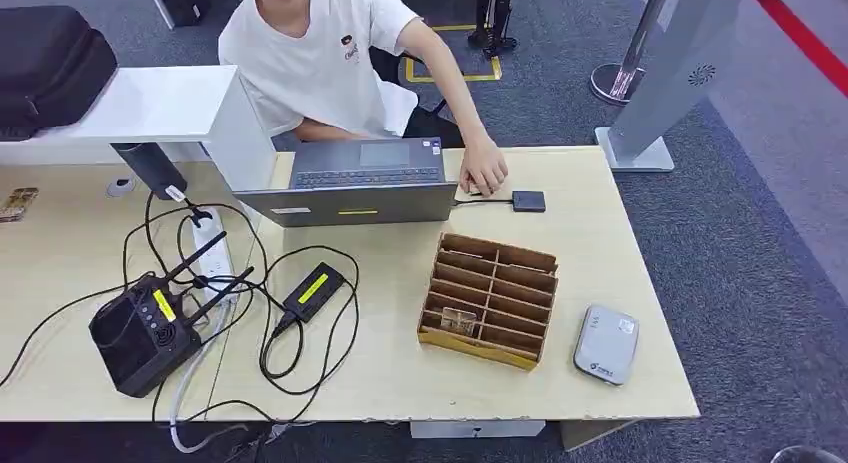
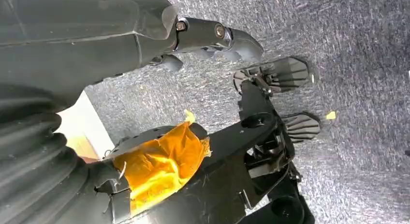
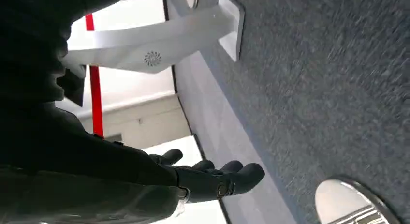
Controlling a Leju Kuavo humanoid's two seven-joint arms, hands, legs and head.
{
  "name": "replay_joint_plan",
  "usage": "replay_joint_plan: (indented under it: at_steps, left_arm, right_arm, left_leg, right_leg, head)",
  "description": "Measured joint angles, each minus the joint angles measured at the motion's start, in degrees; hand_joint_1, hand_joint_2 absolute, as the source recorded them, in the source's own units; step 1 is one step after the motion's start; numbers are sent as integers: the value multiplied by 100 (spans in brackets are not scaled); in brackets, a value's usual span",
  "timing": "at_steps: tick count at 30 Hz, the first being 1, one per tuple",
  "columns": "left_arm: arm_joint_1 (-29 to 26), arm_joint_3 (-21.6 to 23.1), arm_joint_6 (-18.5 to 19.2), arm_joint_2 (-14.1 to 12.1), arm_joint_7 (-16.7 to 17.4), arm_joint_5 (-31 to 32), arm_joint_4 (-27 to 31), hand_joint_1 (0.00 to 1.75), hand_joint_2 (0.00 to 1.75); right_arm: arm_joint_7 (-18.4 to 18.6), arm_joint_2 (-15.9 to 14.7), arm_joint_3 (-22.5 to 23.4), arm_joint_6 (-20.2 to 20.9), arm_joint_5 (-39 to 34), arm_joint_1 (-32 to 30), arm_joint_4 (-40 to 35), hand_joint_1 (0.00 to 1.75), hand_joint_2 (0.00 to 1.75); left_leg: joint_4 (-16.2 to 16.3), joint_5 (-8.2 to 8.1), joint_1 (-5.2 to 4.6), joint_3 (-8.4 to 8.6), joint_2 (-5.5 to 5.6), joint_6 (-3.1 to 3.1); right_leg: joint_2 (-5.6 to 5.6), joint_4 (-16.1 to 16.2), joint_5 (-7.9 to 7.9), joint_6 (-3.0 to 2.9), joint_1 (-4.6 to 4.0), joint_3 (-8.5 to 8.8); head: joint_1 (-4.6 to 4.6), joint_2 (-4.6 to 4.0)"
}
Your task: Pass the card to the sensor for recognition and then transmit it.
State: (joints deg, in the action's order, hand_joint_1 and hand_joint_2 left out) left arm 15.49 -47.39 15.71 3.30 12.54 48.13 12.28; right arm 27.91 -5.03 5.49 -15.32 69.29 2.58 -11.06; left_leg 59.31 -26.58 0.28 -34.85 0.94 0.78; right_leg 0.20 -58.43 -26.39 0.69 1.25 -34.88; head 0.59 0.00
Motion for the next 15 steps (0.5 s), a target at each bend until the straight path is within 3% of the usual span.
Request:
replay_joint_plan:
  at_steps: [15]
  left_arm:
    - [25,61,-140,4,131,-46,0,0,175]
  right_arm:
    - [52,461,39,391,161,-2,2,0,175]
  left_leg:
    - [0,0,1,1,-1,0]
  right_leg:
    - [2,0,-1,-1,-1,0]
  head:
    - [0,0]
